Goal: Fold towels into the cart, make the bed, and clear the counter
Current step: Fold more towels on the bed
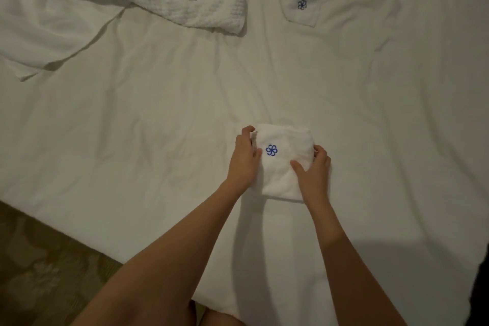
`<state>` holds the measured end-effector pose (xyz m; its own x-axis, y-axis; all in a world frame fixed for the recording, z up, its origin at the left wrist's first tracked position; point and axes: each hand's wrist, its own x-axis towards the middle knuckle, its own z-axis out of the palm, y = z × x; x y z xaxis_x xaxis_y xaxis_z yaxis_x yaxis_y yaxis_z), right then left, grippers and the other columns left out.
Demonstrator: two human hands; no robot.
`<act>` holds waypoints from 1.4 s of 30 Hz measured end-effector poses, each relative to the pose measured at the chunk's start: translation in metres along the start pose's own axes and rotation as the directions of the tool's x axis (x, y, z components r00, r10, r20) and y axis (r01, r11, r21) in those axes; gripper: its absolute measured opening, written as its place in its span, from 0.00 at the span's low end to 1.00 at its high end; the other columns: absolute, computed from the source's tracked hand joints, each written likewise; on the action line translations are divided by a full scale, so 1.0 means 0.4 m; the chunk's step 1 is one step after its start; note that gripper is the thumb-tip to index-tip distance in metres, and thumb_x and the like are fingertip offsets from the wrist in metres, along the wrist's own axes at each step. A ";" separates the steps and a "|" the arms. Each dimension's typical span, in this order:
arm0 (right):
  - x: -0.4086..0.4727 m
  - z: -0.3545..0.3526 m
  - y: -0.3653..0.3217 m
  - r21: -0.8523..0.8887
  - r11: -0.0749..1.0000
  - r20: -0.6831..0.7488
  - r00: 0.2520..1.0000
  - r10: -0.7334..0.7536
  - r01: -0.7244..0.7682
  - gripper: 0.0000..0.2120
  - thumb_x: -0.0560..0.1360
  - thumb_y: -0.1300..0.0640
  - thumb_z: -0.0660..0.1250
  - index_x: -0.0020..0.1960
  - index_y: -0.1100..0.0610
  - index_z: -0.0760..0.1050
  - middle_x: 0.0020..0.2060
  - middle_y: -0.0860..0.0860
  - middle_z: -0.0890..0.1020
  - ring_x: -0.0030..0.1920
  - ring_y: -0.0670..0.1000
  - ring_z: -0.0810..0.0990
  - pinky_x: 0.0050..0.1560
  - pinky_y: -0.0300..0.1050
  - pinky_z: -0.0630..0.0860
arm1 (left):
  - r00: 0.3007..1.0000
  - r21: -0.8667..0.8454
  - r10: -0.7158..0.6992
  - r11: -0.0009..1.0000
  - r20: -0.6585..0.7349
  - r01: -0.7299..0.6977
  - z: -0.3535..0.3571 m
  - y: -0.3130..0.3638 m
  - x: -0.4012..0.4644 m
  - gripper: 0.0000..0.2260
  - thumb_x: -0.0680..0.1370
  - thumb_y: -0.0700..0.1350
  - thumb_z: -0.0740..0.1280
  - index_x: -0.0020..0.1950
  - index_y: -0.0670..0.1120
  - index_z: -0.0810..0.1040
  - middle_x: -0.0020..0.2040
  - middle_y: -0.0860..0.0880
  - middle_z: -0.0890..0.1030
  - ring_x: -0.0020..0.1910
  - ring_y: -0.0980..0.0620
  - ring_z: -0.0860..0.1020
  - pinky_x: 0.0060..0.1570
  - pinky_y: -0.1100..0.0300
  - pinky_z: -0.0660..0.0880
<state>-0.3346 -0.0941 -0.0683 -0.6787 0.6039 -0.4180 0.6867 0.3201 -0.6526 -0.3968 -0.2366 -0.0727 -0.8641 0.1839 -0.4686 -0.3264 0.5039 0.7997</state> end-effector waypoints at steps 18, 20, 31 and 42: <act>0.056 0.411 -0.418 -0.120 0.935 -0.025 0.940 -0.340 0.334 0.17 0.76 0.63 0.64 0.64 0.59 0.72 0.63 0.55 0.74 0.63 0.55 0.71 0.64 0.53 0.69 | 0.923 0.433 0.356 0.862 -0.149 -0.263 -0.576 -0.037 0.334 0.20 0.76 0.33 0.62 0.67 0.41 0.72 0.65 0.43 0.75 0.64 0.45 0.72 0.65 0.58 0.64; 0.071 0.495 -0.488 -0.084 0.934 -0.013 0.937 -0.349 0.347 0.17 0.76 0.64 0.65 0.64 0.60 0.72 0.62 0.55 0.75 0.63 0.56 0.72 0.64 0.54 0.69 | 0.917 0.458 0.355 0.856 -0.184 -0.239 -0.683 -0.066 0.382 0.19 0.75 0.32 0.62 0.66 0.40 0.73 0.64 0.42 0.75 0.63 0.44 0.73 0.65 0.56 0.65; 0.105 0.911 -0.844 0.114 0.873 0.293 0.824 -0.485 0.474 0.20 0.74 0.67 0.67 0.64 0.57 0.74 0.62 0.52 0.74 0.63 0.53 0.73 0.65 0.46 0.69 | 0.943 0.681 0.233 0.732 -0.238 -0.008 -1.117 -0.251 0.512 0.12 0.73 0.43 0.69 0.56 0.45 0.80 0.56 0.45 0.79 0.50 0.41 0.77 0.46 0.54 0.69; 0.144 0.947 -0.902 0.048 0.900 0.368 0.830 -0.418 0.432 0.05 0.74 0.68 0.66 0.41 0.61 0.73 0.46 0.50 0.72 0.43 0.47 0.73 0.44 0.31 0.68 | 0.994 0.529 0.016 0.848 -0.105 0.042 -1.155 -0.234 0.507 0.10 0.80 0.44 0.62 0.57 0.43 0.78 0.53 0.46 0.81 0.52 0.46 0.76 0.48 0.58 0.68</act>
<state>-0.7200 -0.4512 -0.0963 -0.9467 0.0984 -0.3068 0.3123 0.5142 -0.7988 -0.7184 -0.6363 -0.0690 -0.9046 0.1023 -0.4138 -0.1105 0.8813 0.4595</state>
